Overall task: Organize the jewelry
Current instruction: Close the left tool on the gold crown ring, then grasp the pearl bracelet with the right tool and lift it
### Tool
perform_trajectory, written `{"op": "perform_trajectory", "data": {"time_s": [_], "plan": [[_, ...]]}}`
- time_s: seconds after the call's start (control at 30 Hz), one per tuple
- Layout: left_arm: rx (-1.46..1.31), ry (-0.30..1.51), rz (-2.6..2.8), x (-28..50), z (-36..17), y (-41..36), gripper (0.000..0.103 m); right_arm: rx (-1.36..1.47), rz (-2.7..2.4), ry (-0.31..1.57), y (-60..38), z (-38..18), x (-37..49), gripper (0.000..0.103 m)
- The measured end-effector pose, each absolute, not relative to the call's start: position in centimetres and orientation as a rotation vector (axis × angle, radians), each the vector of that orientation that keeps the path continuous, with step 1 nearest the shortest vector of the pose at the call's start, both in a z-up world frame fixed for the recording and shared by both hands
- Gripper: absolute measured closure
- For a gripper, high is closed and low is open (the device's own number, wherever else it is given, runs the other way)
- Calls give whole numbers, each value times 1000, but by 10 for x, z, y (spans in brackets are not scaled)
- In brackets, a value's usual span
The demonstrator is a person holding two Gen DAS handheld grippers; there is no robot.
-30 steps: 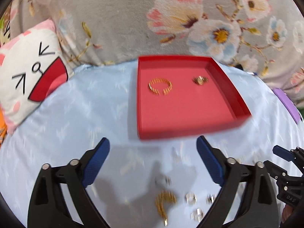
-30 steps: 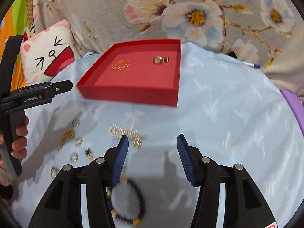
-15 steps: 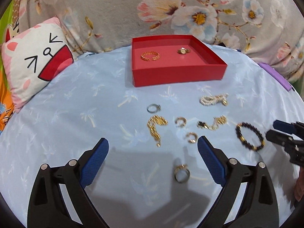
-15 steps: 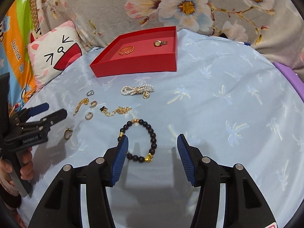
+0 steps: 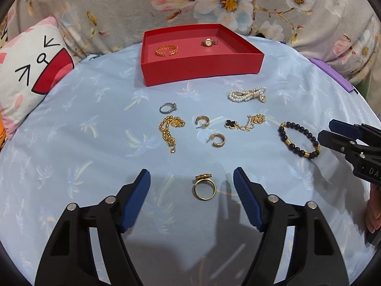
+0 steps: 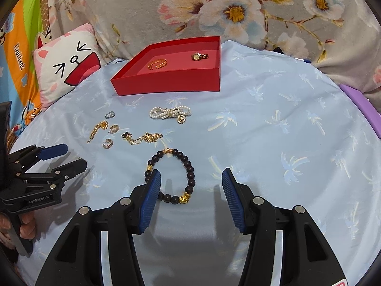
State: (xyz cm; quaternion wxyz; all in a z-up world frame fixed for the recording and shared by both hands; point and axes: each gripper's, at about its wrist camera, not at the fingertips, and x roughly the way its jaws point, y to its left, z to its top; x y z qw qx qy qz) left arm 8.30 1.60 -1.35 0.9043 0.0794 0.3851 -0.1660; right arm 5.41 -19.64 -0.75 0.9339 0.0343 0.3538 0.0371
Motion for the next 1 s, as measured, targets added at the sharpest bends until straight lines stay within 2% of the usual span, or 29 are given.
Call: {"op": "perform_trajectory", "data": {"time_s": [0.1,0.23,0.33,0.53,1.0], "plan": [[147,837,-355,89,-19,16,49,73,81,727,-196,-8,55,50],[156,833,-355,87,-18,15,55,67,84,727,-193,-8,56,50],[157,829,-369,87,-18,13,69,69,84,727,-193,-9,57,50],[168,826,-405,85,-17,9,83,71,83,726,-193,-8,57,50],[129,801,-396,87,-13,17,85,82,99,703,-195,-3,64,50]]}}
